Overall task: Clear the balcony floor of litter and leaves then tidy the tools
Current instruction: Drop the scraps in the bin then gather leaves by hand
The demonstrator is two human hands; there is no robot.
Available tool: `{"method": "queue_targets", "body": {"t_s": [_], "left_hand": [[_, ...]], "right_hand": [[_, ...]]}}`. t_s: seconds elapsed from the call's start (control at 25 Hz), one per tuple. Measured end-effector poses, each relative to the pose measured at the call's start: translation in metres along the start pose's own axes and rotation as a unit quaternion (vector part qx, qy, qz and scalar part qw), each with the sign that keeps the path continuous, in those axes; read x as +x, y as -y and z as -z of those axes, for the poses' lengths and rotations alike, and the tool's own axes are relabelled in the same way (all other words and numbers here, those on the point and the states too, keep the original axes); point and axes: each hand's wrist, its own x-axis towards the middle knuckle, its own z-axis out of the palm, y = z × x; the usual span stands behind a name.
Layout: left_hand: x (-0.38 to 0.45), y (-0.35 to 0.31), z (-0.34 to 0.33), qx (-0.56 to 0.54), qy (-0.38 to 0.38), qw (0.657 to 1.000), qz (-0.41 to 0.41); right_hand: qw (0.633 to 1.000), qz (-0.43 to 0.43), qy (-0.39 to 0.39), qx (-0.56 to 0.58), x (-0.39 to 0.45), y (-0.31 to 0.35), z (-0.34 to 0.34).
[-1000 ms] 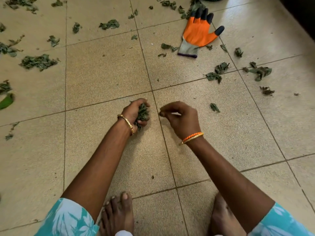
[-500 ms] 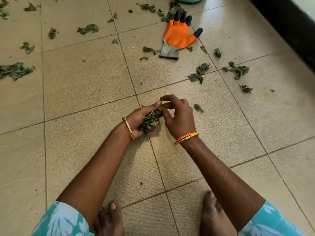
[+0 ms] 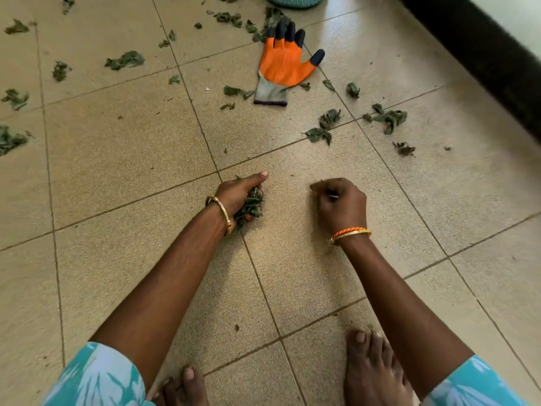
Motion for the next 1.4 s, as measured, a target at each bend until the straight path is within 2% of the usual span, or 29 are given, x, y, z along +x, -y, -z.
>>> {"method": "queue_targets", "body": {"t_s": [0.16,0.24,0.36,0.44,0.48,0.56,0.6,0.72,0.8,0.92,1.08,1.16,1.2,1.24,1.28,1.32,1.4], "left_hand": [[-0.006,0.001,-0.002,0.026,0.040,0.998,-0.030],[-0.008,0.001,-0.006,0.030,0.038,0.998,-0.047],[-0.005,0.001,-0.007,0.056,-0.004,0.997,-0.054],[-0.003,0.000,-0.006,0.061,-0.024,0.997,-0.040],[-0.001,-0.001,-0.006,0.057,-0.035,0.997,-0.029],[0.000,-0.005,-0.006,0.026,-0.049,0.998,-0.009],[0.000,-0.007,-0.007,0.008,-0.053,0.999,-0.002],[0.001,-0.009,-0.011,-0.007,-0.063,0.998,0.006],[0.001,-0.010,-0.010,-0.009,-0.063,0.998,0.003],[0.003,-0.008,-0.007,-0.020,-0.061,0.998,0.007],[0.000,-0.006,-0.009,-0.023,-0.023,0.999,0.007],[-0.003,-0.007,-0.012,-0.041,0.028,0.999,0.007],[-0.004,-0.008,-0.014,-0.049,0.059,0.997,0.006],[-0.005,-0.009,-0.015,-0.052,0.090,0.995,0.003],[-0.006,-0.009,-0.017,-0.052,0.114,0.992,-0.001],[-0.007,-0.009,-0.020,-0.049,0.122,0.991,-0.003],[-0.004,-0.007,-0.023,-0.028,0.093,0.995,-0.008]], "right_hand": [[0.977,-0.036,0.128,0.167,0.000,0.037,-0.006],[0.970,-0.058,0.143,0.190,-0.002,0.050,-0.012],[0.963,-0.075,0.176,0.189,0.004,0.052,-0.015],[0.963,-0.057,0.219,0.149,0.014,0.045,-0.009],[0.971,-0.040,0.208,0.114,0.023,0.040,-0.006],[0.992,0.024,0.120,-0.009,0.048,0.027,-0.002],[0.990,0.066,0.090,-0.086,0.063,0.020,-0.002],[0.946,0.140,0.117,-0.268,0.089,-0.001,-0.014],[0.934,0.179,0.123,-0.282,0.084,-0.013,-0.024],[0.953,0.202,0.061,-0.219,0.074,-0.017,-0.021],[0.980,0.122,0.052,-0.146,0.077,-0.006,-0.010],[0.996,0.014,0.086,0.006,0.065,0.009,-0.004],[0.983,-0.041,0.127,0.125,0.057,0.019,-0.001],[0.955,-0.083,0.162,0.233,0.049,0.026,-0.001],[0.933,-0.100,0.183,0.293,0.042,0.032,-0.002],[0.934,-0.090,0.189,0.291,0.038,0.035,-0.005],[0.970,-0.018,0.190,0.153,0.035,0.036,-0.010]]}}
